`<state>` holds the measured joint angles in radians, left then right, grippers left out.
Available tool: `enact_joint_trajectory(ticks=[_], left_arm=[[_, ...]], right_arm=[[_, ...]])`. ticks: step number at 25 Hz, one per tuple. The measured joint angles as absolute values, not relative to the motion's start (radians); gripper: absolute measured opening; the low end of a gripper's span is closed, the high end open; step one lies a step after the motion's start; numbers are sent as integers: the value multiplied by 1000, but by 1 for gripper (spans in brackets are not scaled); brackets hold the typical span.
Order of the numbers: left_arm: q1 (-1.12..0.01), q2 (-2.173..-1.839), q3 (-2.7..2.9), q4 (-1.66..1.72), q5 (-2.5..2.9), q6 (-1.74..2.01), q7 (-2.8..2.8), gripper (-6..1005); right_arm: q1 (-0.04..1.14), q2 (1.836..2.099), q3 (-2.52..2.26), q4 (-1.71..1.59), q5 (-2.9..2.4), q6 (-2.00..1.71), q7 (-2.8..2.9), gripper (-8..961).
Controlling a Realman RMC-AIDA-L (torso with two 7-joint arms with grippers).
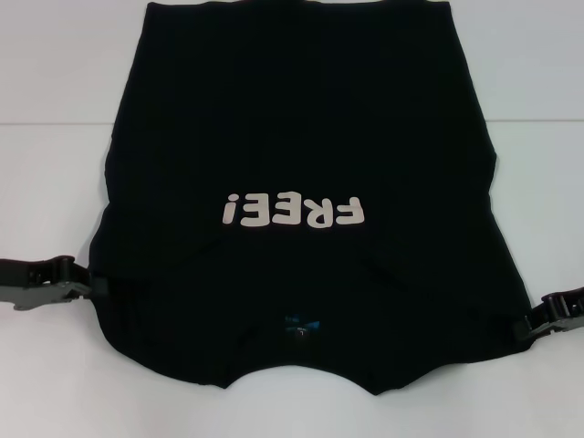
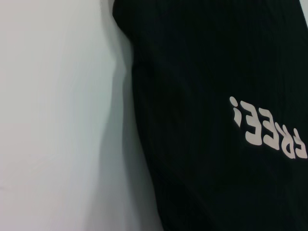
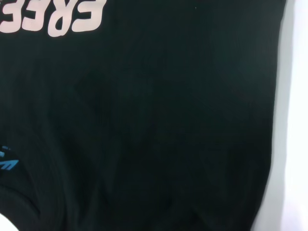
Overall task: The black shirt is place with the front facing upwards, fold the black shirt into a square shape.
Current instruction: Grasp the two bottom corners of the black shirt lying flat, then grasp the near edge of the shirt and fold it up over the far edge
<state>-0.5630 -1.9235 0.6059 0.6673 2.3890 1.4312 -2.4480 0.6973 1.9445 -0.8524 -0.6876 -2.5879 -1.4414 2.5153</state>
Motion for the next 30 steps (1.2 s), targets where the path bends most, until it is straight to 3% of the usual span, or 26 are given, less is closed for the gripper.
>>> enact_joint_trajectory(ticks=[4,9,30], left_arm=[[-563,-1923,606,667,2388,1431,-2448,48],[-563,-1923,606,667,2386,1431,-2446,48],[-529,-1902,590,643,2353,1610,-2385,49]], right_arm=[[699,1944,-854,-689,-2588,-1441,2516,214],[701,1940,-854,-687,-2588,-1438,2516,73],[680,1915,-785,-773,-2583,-1614,2378,49]])
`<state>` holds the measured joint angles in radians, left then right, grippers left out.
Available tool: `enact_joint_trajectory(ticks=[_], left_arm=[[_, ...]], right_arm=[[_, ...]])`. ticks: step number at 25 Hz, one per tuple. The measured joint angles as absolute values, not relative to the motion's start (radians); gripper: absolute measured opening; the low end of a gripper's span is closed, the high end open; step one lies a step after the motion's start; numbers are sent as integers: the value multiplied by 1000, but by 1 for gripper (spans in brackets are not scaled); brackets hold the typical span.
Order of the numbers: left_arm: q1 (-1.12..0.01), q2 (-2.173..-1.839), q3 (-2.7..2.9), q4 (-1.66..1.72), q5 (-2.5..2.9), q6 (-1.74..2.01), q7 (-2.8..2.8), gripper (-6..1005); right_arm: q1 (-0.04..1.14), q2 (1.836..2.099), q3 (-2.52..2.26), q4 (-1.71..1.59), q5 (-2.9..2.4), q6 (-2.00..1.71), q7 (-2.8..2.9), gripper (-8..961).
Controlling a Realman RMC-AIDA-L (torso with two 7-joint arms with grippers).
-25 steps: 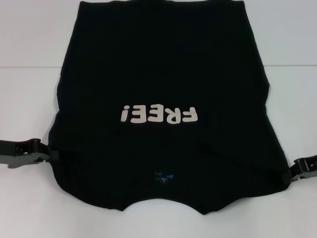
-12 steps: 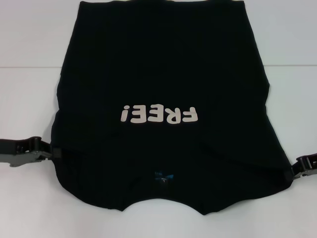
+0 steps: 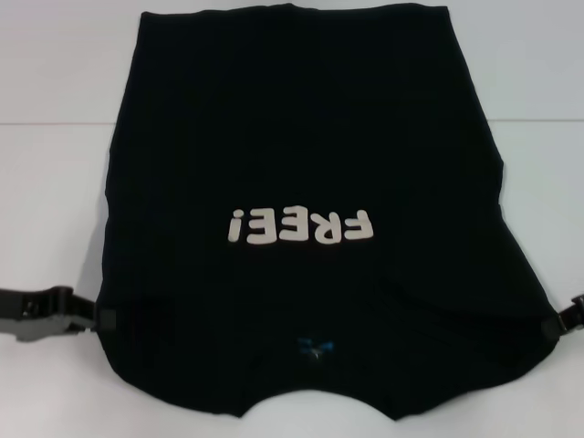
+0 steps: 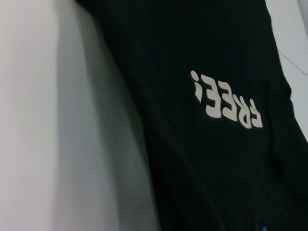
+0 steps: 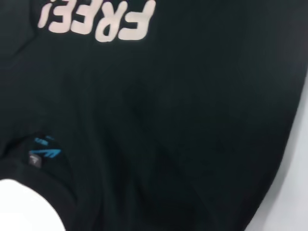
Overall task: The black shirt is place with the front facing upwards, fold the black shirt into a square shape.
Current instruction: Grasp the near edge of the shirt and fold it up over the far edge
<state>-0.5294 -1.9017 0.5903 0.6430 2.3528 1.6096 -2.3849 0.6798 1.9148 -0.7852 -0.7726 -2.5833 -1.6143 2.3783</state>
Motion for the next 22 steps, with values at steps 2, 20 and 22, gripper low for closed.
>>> enact_joint_trajectory(ticks=[2,20,22], left_arm=[[-523,-1895,590,642,2354,1648,-2384,49],[-531,-1879,642,570,2491,1943,-2310,49],[-532,-1880,638,570,2491,1934,-2310,49]], right_arm=[[672,1910,-777,-776,-2585,-1648,2356,47],[598,1924,-764,-755,-2613,-1855,2182,49],[598,1925,-755,-741,-2610,-1848,2180,49]])
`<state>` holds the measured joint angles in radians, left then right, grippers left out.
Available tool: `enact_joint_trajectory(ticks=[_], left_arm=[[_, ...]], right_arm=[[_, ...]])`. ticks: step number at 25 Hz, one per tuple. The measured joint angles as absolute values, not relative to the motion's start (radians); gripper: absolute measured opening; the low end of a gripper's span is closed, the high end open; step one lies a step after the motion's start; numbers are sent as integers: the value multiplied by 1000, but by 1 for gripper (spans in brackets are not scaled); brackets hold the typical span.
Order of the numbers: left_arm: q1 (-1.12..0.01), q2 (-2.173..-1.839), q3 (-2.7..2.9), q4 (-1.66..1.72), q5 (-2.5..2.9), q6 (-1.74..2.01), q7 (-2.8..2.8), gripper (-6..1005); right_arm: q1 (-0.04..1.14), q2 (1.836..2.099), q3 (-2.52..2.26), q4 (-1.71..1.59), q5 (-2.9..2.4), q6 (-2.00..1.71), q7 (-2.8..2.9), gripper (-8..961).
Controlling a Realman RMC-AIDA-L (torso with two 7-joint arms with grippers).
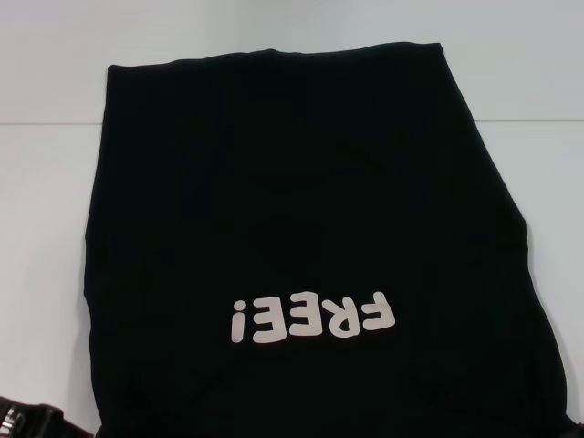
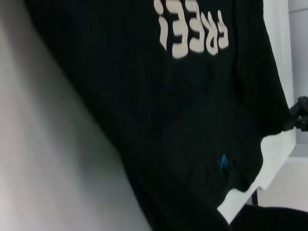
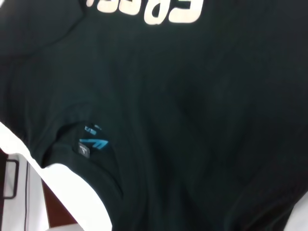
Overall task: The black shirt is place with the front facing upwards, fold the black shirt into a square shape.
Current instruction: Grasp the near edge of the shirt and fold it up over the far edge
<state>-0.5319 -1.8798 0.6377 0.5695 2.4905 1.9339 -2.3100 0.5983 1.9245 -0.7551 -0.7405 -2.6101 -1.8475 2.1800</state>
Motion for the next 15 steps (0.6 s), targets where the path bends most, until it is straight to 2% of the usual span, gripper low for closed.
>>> enact_joint_trajectory(ticks=[7,12,15], left_arm=[[-537,-1877,513,572,2466,1904,-2308,48],[-556,-1871,327,572,2429,1821,-2313,48],[-564,-1879,263,567,2371,1742,-2309,48]], right_arm=[[599,1921,-594,-682,-2577,-1807,2178,47],[594,1877,-391,-607,-2461,-1761,2175,46],[590,1869,-341,-570,-2374,-1714,2167,46]])
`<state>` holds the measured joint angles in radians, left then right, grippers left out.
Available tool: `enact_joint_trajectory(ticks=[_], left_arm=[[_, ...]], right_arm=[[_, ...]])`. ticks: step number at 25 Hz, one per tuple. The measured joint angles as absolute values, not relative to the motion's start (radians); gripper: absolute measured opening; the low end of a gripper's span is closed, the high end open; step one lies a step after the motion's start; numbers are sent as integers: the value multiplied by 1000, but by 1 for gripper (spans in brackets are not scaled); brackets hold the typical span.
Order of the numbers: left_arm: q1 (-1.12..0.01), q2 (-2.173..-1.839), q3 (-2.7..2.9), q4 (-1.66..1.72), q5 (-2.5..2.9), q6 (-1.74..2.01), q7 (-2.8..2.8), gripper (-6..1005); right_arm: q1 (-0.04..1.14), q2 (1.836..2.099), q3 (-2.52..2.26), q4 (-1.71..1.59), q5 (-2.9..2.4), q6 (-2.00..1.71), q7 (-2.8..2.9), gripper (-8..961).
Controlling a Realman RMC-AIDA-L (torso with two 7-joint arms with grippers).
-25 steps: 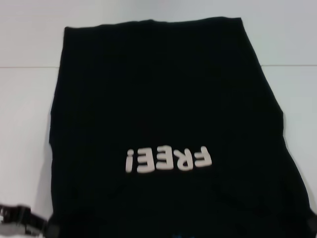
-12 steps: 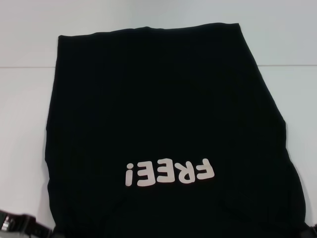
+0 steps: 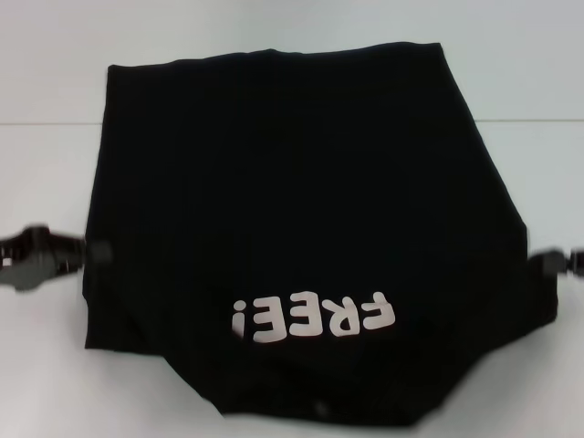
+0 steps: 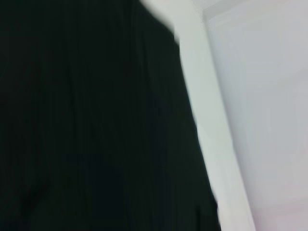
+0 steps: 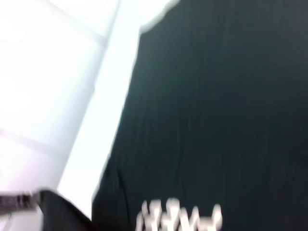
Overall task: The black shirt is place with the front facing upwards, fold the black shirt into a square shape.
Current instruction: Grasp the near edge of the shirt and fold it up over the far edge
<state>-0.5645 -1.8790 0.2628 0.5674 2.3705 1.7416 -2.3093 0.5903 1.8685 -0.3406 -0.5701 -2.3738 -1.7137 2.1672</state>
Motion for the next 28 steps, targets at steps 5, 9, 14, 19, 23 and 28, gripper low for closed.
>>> enact_joint_trajectory(ticks=[5,9,14,19,23,28], left_arm=[[-565,-1907,245,562,2233,1579,-2288,48],[-567,-1936,244,546,2133,1460,-2230,48],[-589,-1972,249,512,2038,1307,-2134,48],[-624,-2005,252,492,2022,1172,-2043,48],[-654,-2028,251,487,2010,1072,-1989,48],[-672,-2037,252,487,1976,999,-1944,49]], right_arm=[[582,1893,-326,-520,-2177,-1539,2123,44],[590,1926,-326,-461,-2059,-1380,2037,43],[603,1981,-329,-440,-1929,-1246,1933,42],[627,2025,-332,-425,-1831,-1122,1843,40],[646,2061,-331,-401,-1754,-1035,1743,39],[668,2087,-334,-380,-1698,-968,1648,35]])
